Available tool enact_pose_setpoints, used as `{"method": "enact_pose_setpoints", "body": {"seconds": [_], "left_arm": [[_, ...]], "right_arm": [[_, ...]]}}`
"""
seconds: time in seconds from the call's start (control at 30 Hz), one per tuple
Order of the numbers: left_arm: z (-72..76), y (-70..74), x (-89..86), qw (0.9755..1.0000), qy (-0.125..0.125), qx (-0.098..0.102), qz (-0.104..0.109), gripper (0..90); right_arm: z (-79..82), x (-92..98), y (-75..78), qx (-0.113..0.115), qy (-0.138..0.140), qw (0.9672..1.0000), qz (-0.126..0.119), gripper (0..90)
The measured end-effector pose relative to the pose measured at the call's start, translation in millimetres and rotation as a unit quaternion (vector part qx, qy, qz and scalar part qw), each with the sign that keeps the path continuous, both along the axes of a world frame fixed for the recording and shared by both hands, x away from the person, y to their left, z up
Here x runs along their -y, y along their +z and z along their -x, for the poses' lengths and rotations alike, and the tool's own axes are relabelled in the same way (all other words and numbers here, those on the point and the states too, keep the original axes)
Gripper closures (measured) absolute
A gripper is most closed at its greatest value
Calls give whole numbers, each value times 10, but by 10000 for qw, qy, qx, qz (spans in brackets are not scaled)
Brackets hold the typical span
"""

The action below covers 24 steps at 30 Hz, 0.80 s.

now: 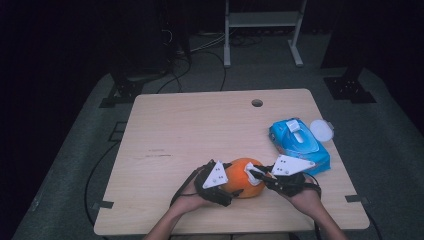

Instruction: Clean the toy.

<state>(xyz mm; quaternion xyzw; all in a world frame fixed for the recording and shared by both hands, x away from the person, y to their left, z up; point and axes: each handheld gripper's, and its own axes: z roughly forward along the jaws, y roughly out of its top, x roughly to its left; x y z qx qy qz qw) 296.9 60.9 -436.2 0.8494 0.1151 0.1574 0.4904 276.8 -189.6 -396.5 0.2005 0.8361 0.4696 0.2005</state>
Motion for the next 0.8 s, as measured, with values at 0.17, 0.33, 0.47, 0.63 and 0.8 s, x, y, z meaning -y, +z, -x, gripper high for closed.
{"method": "enact_pose_setpoints", "body": {"seconds": [0.17,0.33,0.47,0.63,0.8], "left_arm": [[-87,-12,-51,9984,166,-499,215,80],[-15,8,-20,9998,102,-108,142,250],[89,48,75,9992,-94,345,-170,277],[106,54,71,9993,-125,345,-107,288],[132,56,128,9982,-142,526,-251,288]], "right_arm": [[-16,34,-10,-32,-51,10000,6,794],[25,-28,47,50,-49,10000,-41,794],[105,-210,114,187,228,9996,13,794],[112,-162,137,306,193,9992,174,794],[135,-165,126,285,147,9994,117,794]]}}
